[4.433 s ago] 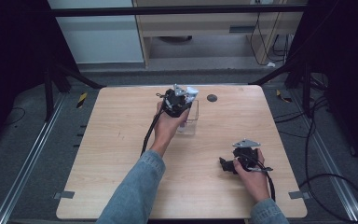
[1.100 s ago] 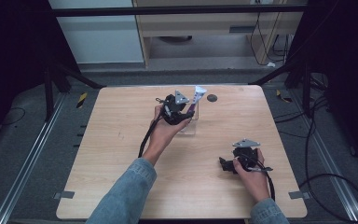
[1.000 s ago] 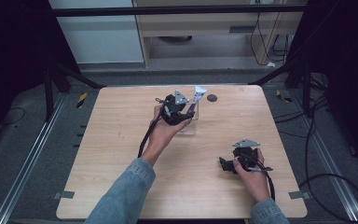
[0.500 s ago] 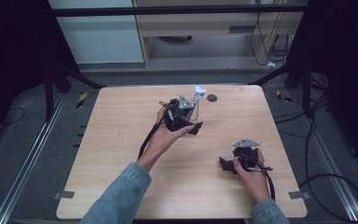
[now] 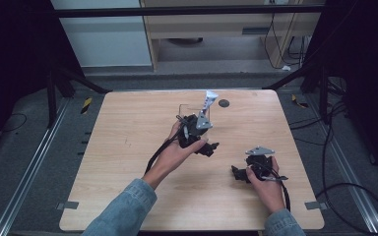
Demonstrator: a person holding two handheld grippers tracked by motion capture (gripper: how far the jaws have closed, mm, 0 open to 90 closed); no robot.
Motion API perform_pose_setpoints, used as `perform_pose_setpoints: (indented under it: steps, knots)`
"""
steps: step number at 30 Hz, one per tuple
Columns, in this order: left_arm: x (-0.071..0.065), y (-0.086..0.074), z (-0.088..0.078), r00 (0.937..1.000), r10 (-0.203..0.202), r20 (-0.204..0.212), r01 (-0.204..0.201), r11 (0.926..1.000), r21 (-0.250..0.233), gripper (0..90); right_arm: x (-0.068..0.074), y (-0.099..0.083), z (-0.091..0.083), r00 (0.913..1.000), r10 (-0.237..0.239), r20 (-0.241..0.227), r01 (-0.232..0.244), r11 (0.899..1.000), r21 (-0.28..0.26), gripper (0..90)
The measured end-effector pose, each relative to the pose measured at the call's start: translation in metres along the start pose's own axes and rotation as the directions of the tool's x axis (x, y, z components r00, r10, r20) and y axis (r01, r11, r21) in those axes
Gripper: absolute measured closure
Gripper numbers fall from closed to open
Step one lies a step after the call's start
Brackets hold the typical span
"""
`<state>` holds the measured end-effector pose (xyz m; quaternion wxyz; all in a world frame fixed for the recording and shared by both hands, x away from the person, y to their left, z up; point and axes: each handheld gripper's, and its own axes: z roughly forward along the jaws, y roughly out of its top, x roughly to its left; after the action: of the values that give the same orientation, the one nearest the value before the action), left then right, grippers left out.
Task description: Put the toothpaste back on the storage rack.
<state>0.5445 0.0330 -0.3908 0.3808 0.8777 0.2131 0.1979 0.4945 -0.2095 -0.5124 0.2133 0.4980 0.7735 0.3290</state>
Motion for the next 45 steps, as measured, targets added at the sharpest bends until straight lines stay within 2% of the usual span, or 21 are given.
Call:
perform_pose_setpoints:
  steps: [5, 8, 20, 25, 28, 34, 39, 45]
  knots:
    - [-0.009, -0.003, -0.003, 0.9998, 0.02, 0.001, -0.02, 0.9997, 0.014, 4.2, 0.0, 0.0, 0.0, 1.0, 0.0, 0.0, 0.0, 1.0, 0.0, 0.5]
    - [-0.014, -0.007, -0.003, 0.9991, 0.043, 0.001, -0.043, 0.9982, 0.043, 4.1, 0.0, 0.0, 0.0, 1.0, 0.0, 0.0, 0.0, 1.0, 0.0, 0.5]
    - [-0.022, -0.031, -0.014, 0.9991, 0.037, -0.018, -0.036, 0.996, 0.082, 3.5, 0.0, 0.0, 0.0, 1.0, 0.0, 0.0, 0.0, 1.0, 0.0, 0.5]
    - [-0.019, -0.05, -0.026, 0.9991, 0.002, -0.042, -0.001, 0.9992, 0.041, 3.0, 0.0, 0.0, 0.0, 1.0, 0.002, -0.001, -0.002, 1.0, -0.001, 0.5]
    - [-0.016, -0.066, -0.033, 0.9983, -0.017, -0.055, 0.019, 0.9993, 0.032, 4.2, 0.0, 0.0, 0.0, 1.0, 0.002, -0.002, -0.002, 1.0, 0.0, 0.5]
    - [-0.009, -0.093, -0.043, 0.9967, -0.054, -0.061, 0.058, 0.9968, 0.056, 4.7, 0.0, 0.0, 0.0, 1.0, 0.001, 0.0, -0.001, 1.0, 0.0, 0.5]
    - [-0.006, -0.116, -0.05, 0.9954, -0.065, -0.07, 0.072, 0.9928, 0.096, 4.7, 0.0, 0.0, 0.0, 1.0, 0.002, -0.002, -0.002, 1.0, 0.0, 0.5]
    - [0.004, -0.14, -0.058, 0.9903, -0.101, -0.095, 0.113, 0.9857, 0.125, 4.6, 0.0, 0.0, 0.0, 1.0, 0.001, -0.001, -0.001, 1.0, -0.001, 0.5]
